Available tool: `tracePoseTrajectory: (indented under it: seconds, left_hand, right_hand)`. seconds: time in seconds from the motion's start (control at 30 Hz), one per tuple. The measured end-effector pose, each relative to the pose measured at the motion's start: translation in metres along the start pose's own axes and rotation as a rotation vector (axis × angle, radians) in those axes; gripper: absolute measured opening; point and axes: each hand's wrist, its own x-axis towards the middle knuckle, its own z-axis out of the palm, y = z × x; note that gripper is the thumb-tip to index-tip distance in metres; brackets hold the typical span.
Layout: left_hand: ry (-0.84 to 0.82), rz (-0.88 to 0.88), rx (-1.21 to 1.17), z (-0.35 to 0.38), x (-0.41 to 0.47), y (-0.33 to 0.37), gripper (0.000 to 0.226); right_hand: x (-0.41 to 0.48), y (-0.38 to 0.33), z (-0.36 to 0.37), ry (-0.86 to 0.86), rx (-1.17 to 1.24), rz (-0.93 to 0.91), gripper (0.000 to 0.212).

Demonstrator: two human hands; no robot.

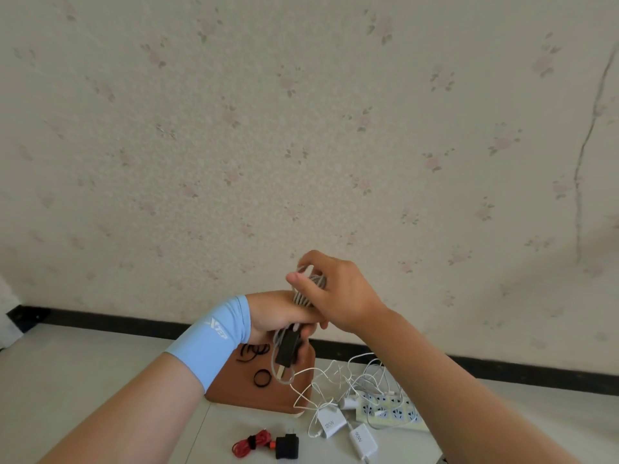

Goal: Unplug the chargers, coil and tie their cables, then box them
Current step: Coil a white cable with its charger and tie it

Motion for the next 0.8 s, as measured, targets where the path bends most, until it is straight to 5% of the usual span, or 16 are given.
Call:
tracePoseTrajectory:
  seconds: [0.37, 0.5, 0.63, 0.8]
  left_hand:
    - [0.088, -0.022, 0.031, -0.016, 0.003, -0.018, 0.014]
    - [0.081, -0.019, 0.004, -0.020, 0.003, -0.021, 0.025]
    - [0.060, -0.013, -0.034, -0.024, 0.006, -0.027, 0.015]
    - [0.215, -0.068, 0.231, -0.037, 0.021, -0.042, 0.031]
  right_hand:
    - [0.020, 0.007, 0.020, -0.026, 0.054, 0.181, 0.052]
    - [0.015, 0.002, 0.022, -0.117, 0.123, 0.153, 0.033]
    - [0.021, 0.005, 0.033, -0.010, 0.095, 0.171, 0.026]
    - [0.031, 0.015, 0.053, -0.020, 0.085, 0.254, 0.025]
